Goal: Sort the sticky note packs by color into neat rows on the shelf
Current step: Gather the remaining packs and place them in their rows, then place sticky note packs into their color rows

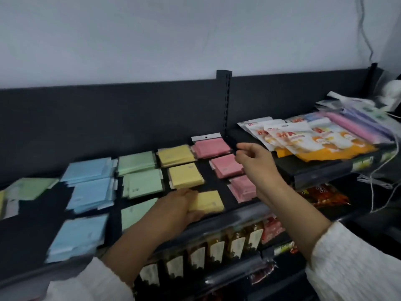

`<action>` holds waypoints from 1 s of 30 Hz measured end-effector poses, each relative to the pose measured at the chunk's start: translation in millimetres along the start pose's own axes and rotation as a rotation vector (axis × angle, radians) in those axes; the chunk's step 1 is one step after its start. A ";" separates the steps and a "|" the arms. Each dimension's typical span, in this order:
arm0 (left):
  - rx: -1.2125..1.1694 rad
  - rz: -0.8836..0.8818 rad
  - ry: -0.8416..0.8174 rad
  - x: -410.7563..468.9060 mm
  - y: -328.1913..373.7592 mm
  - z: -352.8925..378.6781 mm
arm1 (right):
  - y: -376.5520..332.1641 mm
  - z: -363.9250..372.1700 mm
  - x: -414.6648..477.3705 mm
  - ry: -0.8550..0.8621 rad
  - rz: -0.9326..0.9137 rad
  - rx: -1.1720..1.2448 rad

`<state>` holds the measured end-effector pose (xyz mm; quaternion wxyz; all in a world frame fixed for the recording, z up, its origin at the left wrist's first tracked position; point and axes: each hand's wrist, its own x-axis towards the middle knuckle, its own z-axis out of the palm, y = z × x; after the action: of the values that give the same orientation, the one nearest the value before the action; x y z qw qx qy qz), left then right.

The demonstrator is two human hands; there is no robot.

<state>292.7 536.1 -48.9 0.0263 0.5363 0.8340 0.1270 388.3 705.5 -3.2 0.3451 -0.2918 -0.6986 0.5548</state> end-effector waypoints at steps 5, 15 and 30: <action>0.007 -0.119 0.016 -2.9 6.7 -1.3 | -1.3 -4.1 7.5 -0.107 -0.023 -0.018; 0.061 -0.355 0.326 -58.6 -33.2 -38.5 | -1.9 62.2 7.4 -0.340 -0.096 -0.029; 0.153 -0.590 0.383 -182.4 -164.6 -66.0 | -36.6 222.5 -39.5 -0.633 -0.175 -0.171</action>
<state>211.9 295.0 -41.5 -0.1352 0.2394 0.9498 0.1494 231.5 538.7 -6.2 0.1318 -0.0716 -0.8374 0.5256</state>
